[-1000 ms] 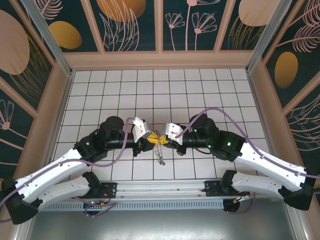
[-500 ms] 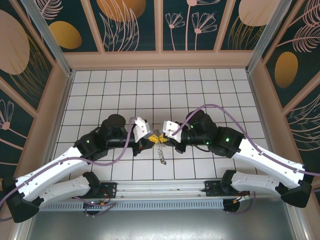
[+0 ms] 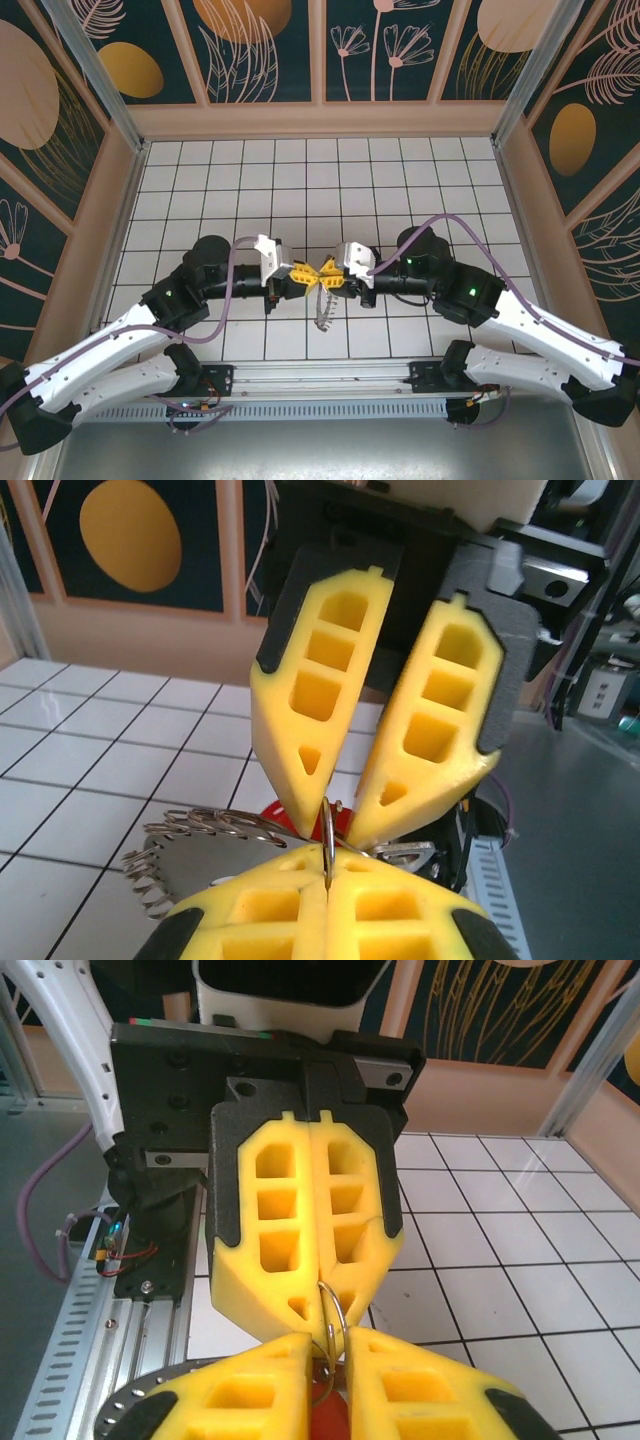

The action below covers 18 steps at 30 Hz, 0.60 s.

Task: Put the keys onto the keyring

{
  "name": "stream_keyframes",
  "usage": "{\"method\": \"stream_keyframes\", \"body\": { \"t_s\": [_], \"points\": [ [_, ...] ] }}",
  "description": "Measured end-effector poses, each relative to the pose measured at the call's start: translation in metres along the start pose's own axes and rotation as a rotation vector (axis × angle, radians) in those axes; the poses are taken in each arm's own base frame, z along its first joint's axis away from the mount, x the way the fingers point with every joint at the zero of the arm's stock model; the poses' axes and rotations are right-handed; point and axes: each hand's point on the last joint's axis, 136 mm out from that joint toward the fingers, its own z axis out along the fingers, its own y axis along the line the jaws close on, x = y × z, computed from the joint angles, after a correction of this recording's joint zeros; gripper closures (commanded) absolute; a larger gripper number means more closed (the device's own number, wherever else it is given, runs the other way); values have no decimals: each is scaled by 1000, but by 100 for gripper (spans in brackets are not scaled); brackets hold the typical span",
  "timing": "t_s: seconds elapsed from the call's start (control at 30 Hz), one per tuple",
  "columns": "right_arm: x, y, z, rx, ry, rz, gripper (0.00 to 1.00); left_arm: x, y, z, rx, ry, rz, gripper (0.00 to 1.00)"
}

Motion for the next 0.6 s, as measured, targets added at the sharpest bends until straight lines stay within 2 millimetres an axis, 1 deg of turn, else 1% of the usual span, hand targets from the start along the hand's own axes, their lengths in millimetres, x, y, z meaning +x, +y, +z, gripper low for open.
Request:
{"method": "stream_keyframes", "body": {
  "t_s": [0.03,0.1,0.13,0.3,0.33,0.4,0.43,0.6],
  "points": [
    [0,1,0,-3,-3,3,92,0,-1,0,5,-8,-3,100],
    [-1,2,0,-9,-6,6,99,0,-2,-1,13,-28,-11,100],
    [-1,2,0,-9,-7,7,100,0,-2,-1,14,-35,-14,100],
    [-2,0,-1,-1,-6,3,100,1,-1,-2,11,-38,-23,100],
    [-1,0,0,2,0,2,100,1,0,-2,4,-29,-24,97],
    [1,-3,1,12,24,2,100,3,4,-2,-25,4,-20,91],
    [2,-5,3,18,33,1,100,3,7,-2,-43,18,-18,90],
    [6,-15,10,40,97,-4,100,9,24,-4,-136,149,-2,90]
  ]
}}
